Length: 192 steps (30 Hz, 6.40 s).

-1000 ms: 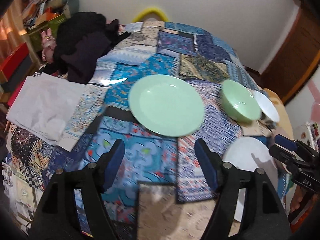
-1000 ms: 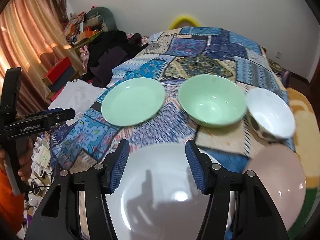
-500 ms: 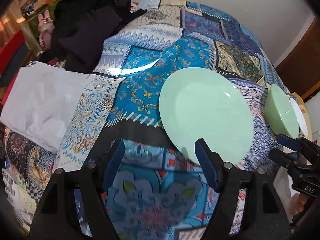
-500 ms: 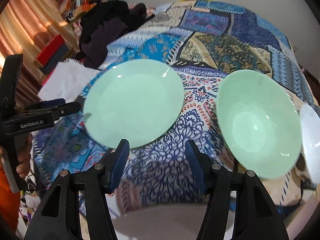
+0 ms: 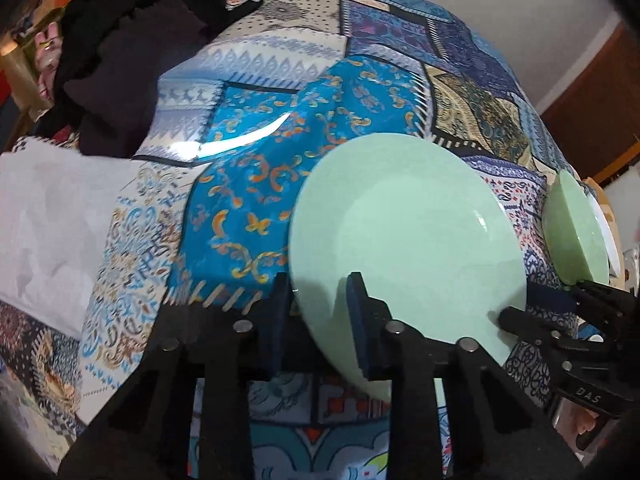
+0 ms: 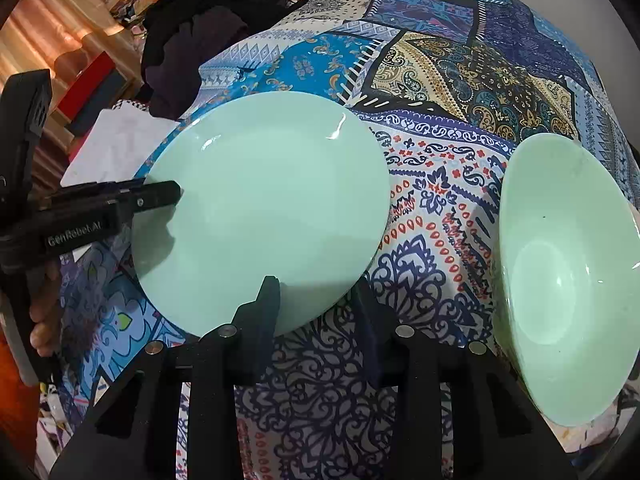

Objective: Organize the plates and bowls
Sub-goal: 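Grasp the light green plate rim with both grippers, then lift the light green plate with both grippers toward the stack, then carry the light green plate with both grippers over the white plate, then lower the light green plate onto the white plate and open both grippers, then grasp the pink bowl rim with both grippers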

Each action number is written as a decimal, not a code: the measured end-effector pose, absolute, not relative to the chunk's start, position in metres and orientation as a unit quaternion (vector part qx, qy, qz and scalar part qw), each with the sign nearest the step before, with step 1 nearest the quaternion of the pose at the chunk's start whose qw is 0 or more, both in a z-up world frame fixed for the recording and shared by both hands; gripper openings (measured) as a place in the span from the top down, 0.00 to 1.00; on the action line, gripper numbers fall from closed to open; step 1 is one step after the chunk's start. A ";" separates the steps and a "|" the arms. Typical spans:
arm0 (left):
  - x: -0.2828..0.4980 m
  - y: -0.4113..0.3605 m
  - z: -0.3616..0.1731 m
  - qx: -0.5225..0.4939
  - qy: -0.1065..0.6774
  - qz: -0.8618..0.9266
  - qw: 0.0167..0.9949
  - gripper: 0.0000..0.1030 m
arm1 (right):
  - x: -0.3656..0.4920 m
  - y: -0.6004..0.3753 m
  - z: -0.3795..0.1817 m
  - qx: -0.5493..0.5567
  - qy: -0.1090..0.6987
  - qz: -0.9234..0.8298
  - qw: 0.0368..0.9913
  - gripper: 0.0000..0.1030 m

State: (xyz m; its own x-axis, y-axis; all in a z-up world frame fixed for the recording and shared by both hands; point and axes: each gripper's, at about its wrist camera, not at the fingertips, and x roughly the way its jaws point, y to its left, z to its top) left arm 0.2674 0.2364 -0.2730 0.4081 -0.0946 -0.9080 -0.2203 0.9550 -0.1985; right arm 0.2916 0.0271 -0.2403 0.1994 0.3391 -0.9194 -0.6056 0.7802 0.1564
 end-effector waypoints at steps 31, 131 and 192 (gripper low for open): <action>0.117 0.230 -0.257 -0.190 0.559 0.049 0.806 0.74 | 0.244 0.048 -0.239 -0.154 0.562 0.381 0.718 0.70; 0.132 0.020 -0.209 -0.058 0.553 -0.056 0.829 0.70 | 0.158 -0.179 -0.195 0.009 0.528 0.265 0.807 0.76; 0.212 -0.096 -0.163 -0.026 0.496 -0.131 0.858 0.31 | 0.176 -0.292 -0.151 0.026 0.419 0.126 0.899 0.40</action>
State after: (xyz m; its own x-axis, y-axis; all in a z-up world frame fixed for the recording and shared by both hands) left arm 0.2123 -0.0960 -0.1626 0.4749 -0.2494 -0.8440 0.1987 0.9646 -0.1733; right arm 0.1764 -0.2923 -0.1509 0.6179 0.2482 -0.7461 -0.2047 0.9669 0.1522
